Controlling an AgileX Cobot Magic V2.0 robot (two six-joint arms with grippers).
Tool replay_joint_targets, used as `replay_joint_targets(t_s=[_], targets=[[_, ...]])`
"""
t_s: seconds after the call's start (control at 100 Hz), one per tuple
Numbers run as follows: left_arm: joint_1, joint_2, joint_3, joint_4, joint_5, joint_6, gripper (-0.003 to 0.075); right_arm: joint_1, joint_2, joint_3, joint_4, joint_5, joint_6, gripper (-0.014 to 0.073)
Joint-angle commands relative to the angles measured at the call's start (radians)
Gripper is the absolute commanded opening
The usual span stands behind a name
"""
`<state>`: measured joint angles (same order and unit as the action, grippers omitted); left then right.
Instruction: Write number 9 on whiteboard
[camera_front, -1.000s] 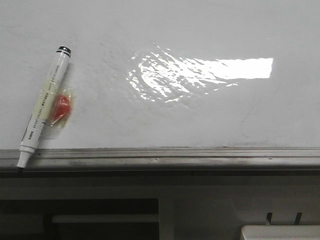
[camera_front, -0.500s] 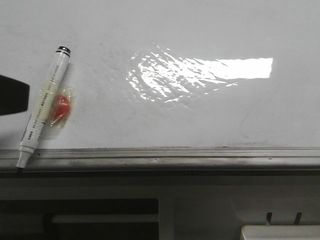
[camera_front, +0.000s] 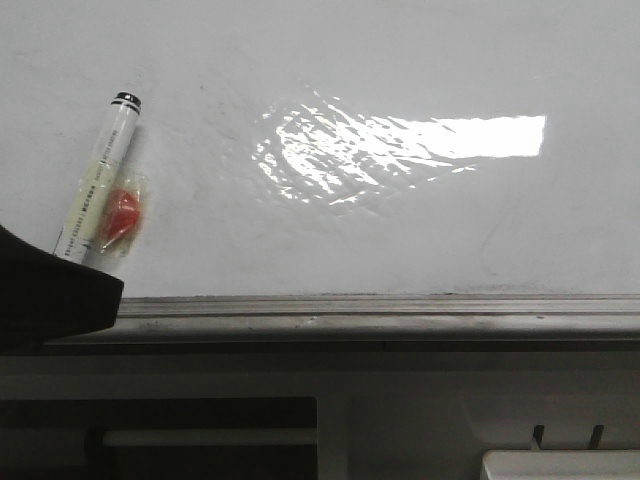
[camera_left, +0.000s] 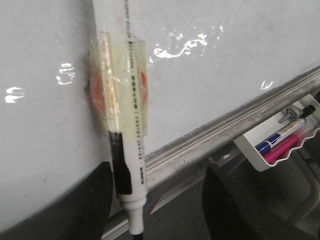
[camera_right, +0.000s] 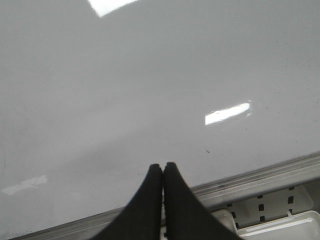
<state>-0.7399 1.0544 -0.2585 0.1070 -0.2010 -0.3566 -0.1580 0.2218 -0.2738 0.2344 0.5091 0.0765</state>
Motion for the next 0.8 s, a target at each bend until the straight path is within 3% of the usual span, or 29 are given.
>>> replay_joint_targets(t_s=[0.0, 0.09, 0.19, 0.36, 0.55, 0.69, 0.79], targets=[[-0.007, 0.018, -0.026, -0.024, -0.088, -0.006, 0.0367, 0.0, 0.018, -0.026, 0.005, -0.083, -0.007, -0.0069], [-0.007, 0.038, -0.026, -0.043, -0.088, -0.006, 0.036, 0.0, 0.018, -0.026, 0.005, -0.083, -0.007, -0.0069], [-0.007, 0.045, -0.026, -0.045, -0.086, -0.006, 0.028, 0.0, 0.018, -0.026, 0.005, -0.083, -0.007, -0.0069], [-0.005, 0.045, -0.026, -0.045, -0.081, 0.001, -0.0023, 0.017, 0.018, -0.026, 0.01, -0.068, -0.007, -0.0069], [-0.005, 0.04, -0.026, -0.02, -0.078, 0.001, -0.002, 0.176, 0.033, -0.057, 0.023, 0.011, -0.041, -0.0069], [-0.005, -0.01, -0.026, 0.079, -0.082, 0.001, -0.002, 0.318, 0.104, -0.147, 0.14, 0.111, -0.238, -0.0068], [-0.005, -0.056, -0.029, 0.257, -0.102, 0.001, -0.002, 0.426, 0.186, -0.209, 0.288, 0.113, -0.439, -0.0032]])
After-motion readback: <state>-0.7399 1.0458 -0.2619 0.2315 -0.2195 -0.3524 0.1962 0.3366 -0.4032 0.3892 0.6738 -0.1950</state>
